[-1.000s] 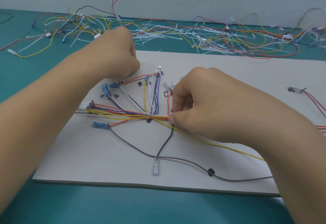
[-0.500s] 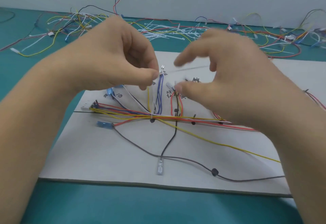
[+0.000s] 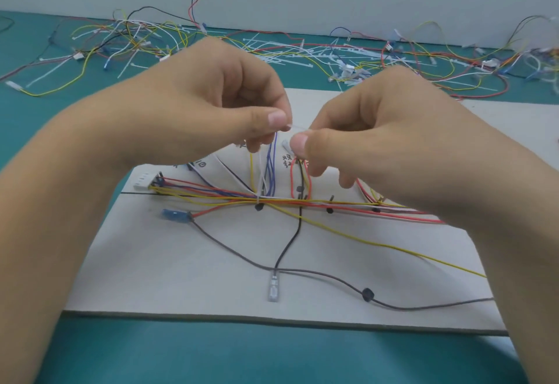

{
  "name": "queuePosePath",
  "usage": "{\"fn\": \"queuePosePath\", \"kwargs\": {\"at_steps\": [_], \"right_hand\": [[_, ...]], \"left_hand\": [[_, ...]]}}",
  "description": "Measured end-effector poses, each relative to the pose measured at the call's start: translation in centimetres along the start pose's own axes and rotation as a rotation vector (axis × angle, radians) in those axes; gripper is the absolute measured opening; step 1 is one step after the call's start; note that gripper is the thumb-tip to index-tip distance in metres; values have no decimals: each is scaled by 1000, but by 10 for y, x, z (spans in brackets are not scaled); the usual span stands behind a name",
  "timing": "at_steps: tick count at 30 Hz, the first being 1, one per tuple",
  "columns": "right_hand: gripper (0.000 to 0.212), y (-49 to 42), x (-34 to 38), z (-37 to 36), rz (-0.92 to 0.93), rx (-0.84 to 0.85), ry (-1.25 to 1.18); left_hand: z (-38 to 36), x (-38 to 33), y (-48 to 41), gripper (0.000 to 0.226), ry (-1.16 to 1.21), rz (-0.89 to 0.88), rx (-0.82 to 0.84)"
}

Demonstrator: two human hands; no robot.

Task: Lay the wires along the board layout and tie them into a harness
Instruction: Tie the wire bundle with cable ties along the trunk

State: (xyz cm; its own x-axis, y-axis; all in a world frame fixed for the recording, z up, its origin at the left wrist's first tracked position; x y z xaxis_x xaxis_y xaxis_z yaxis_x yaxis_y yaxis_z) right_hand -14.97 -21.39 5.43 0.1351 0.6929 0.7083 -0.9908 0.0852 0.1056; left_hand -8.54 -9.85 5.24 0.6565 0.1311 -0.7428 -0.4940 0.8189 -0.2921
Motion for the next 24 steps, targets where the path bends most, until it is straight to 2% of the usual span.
{"fn": "queuePosePath", "kwargs": {"at_steps": [4,10,13,16,21,24], "right_hand": [[16,2,1,7,4,-18,-21],[29,5,5,-7,19,121,-92],[20,2,0,1,-5,60,-75],[16,0,-4,2,-21,51,-57],[11,1,-3,-17,-47,195,-94],[7,-1,-4,-13,-58,160,-146]], "left_hand": [[-1,0,2,13,-32,17,41],[-3,2,4,15,-110,42,93],[-1,3,6,17,-121,45,85],[1,4,4,18,-83,33,47],[-3,0,1,14,-4,-1,-25],[-1,-2,1,21,62,-8,-71]]}}
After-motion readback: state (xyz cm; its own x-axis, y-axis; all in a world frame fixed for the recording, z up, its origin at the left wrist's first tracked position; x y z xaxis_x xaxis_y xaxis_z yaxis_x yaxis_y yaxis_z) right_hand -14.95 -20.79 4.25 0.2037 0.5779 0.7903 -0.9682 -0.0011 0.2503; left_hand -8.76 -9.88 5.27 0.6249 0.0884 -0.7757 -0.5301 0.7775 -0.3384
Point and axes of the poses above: each hand's wrist, its own y-axis away from the middle knuckle, its own z-axis out of the back of the hand, x = y × z, the point moved 10 cm from there along -y, towards the middle knuckle, and after that the axes turned 11 degrees about -z, right-handed, at the moved point
